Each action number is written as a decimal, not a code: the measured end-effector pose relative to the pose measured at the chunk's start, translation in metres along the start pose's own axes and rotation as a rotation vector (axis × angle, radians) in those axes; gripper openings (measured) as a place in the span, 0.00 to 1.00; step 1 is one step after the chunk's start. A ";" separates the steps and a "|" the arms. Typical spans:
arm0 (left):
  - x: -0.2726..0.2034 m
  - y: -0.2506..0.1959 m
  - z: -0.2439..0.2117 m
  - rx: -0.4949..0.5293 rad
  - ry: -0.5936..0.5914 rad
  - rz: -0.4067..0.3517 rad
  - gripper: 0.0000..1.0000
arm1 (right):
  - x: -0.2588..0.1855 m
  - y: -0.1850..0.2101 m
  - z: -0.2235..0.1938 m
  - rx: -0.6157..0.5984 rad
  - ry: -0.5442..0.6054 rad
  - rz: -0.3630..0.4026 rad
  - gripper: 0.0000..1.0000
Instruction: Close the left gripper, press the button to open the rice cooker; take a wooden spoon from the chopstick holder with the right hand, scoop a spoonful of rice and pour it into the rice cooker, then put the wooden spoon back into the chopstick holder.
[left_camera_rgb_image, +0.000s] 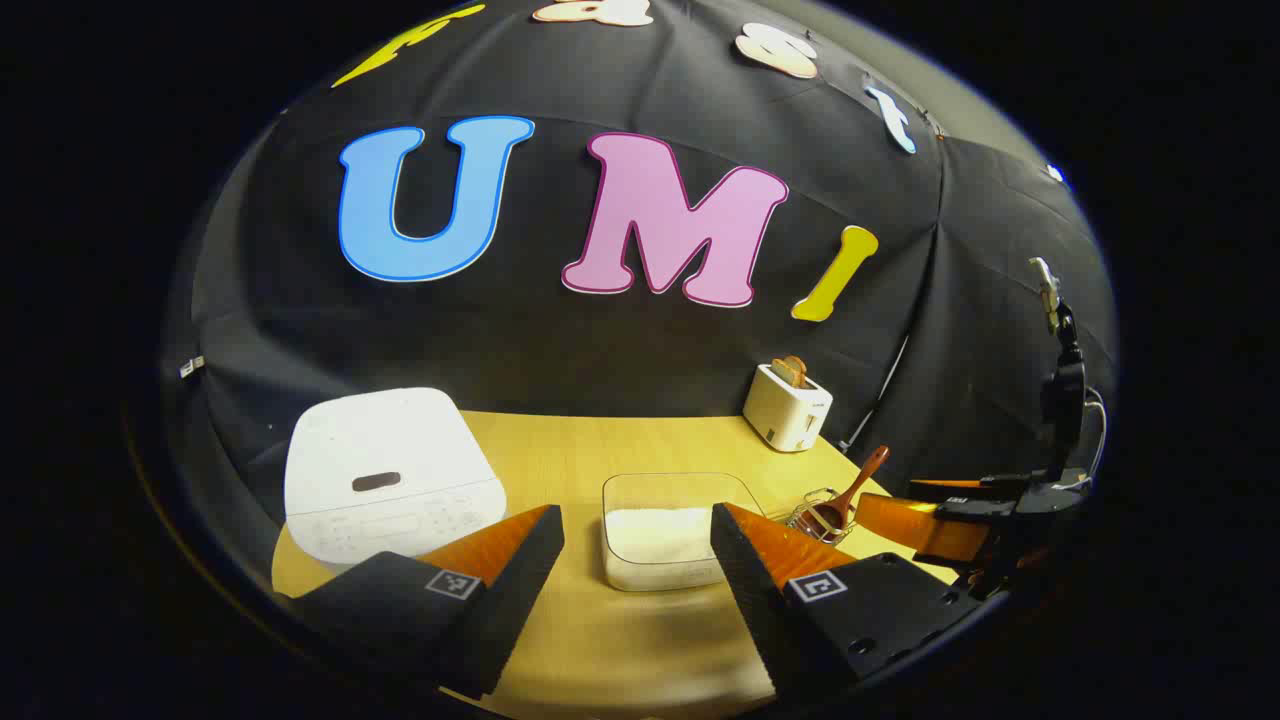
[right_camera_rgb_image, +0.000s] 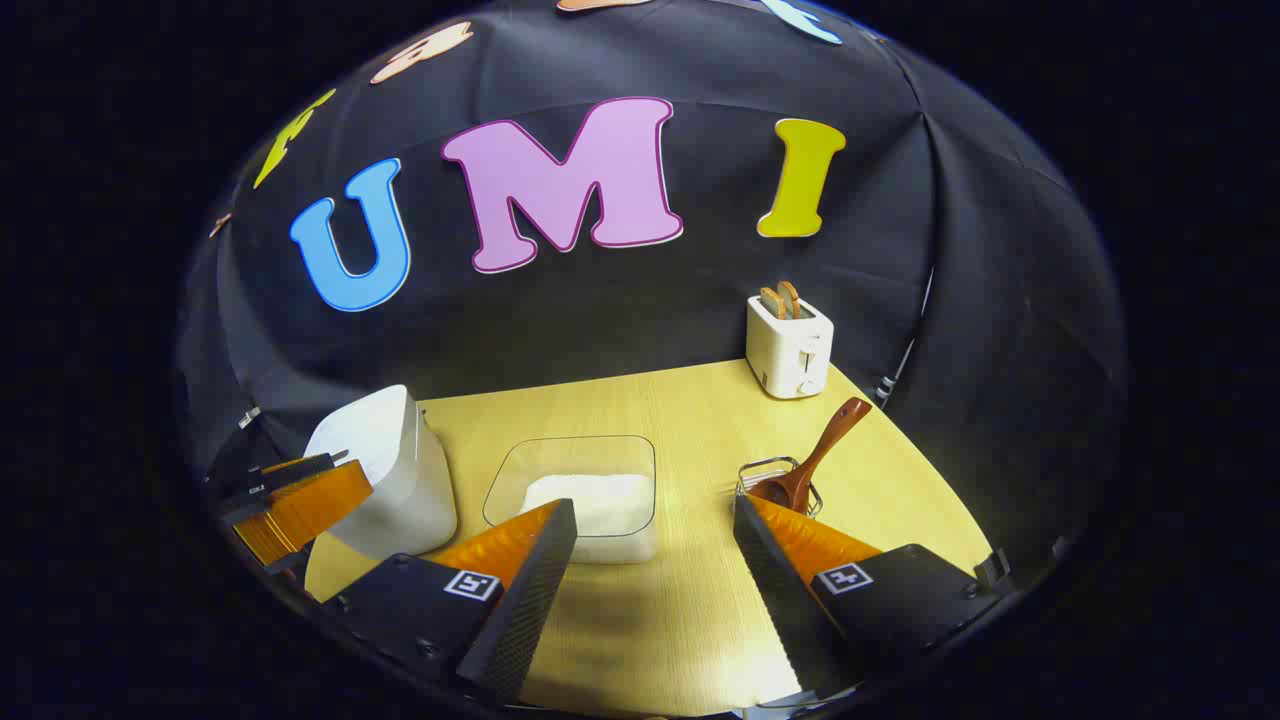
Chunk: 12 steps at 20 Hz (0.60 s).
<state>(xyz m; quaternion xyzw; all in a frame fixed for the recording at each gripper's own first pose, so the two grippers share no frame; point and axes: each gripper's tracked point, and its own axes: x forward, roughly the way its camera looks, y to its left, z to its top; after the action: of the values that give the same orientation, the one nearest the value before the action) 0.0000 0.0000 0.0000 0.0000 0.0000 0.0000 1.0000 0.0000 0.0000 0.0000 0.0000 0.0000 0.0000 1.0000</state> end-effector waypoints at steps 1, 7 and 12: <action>0.000 0.000 0.001 0.003 -0.003 -0.001 0.96 | 0.000 -0.001 -0.001 0.006 0.005 -0.001 0.99; 0.002 0.007 0.004 -0.004 -0.008 0.008 0.96 | 0.004 -0.006 -0.006 0.045 0.026 -0.013 0.99; 0.004 0.009 0.007 0.001 -0.028 -0.001 0.96 | 0.008 -0.008 -0.006 0.056 0.033 -0.016 0.99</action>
<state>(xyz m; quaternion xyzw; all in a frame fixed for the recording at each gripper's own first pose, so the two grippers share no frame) 0.0037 0.0091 0.0074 0.0004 -0.0140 -0.0005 0.9999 0.0079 -0.0076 -0.0064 0.0280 0.0163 -0.0079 0.9994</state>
